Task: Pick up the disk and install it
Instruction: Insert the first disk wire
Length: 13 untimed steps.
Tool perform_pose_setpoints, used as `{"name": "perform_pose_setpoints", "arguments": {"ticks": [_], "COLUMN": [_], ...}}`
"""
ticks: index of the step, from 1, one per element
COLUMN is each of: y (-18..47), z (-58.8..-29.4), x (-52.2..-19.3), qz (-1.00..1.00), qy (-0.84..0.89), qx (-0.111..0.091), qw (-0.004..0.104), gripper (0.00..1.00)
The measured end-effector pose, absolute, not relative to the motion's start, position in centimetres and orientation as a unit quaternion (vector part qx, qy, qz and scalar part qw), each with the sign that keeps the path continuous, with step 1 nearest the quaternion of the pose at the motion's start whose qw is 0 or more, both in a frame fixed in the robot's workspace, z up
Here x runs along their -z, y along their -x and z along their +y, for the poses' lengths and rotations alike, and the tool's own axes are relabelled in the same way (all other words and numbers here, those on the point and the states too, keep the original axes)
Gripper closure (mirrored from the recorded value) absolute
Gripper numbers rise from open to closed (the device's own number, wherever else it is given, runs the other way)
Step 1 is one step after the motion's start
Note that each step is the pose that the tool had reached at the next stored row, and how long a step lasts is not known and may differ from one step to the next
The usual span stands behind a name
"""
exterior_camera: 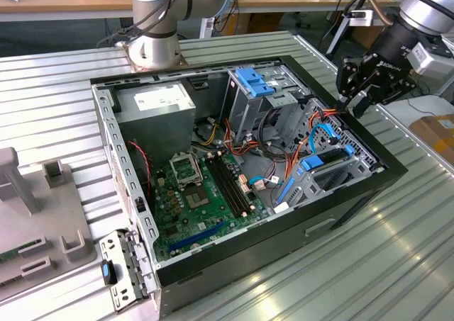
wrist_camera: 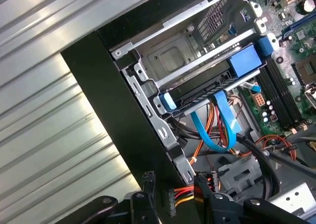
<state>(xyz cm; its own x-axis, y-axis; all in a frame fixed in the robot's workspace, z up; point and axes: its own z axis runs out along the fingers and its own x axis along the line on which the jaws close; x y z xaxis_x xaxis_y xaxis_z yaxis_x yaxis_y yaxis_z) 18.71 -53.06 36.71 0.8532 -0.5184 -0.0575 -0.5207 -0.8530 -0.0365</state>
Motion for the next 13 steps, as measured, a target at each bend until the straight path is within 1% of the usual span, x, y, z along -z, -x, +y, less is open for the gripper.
{"name": "perform_pose_setpoints", "arguments": {"ticks": [3, 5, 10, 13], "y": [-18.71, -18.72, -19.06, -18.84], "z": [-53.06, -53.06, -53.06, -53.06], "x": [-36.71, -36.71, -36.69, -36.68], "qz": [0.270, 0.270, 0.270, 0.269], "qy": [0.962, 0.962, 0.962, 0.963], "qx": [-0.023, -0.023, -0.022, -0.005], "qw": [0.025, 0.025, 0.026, 0.030], "gripper": [0.57, 0.71, 0.71, 0.71]}}
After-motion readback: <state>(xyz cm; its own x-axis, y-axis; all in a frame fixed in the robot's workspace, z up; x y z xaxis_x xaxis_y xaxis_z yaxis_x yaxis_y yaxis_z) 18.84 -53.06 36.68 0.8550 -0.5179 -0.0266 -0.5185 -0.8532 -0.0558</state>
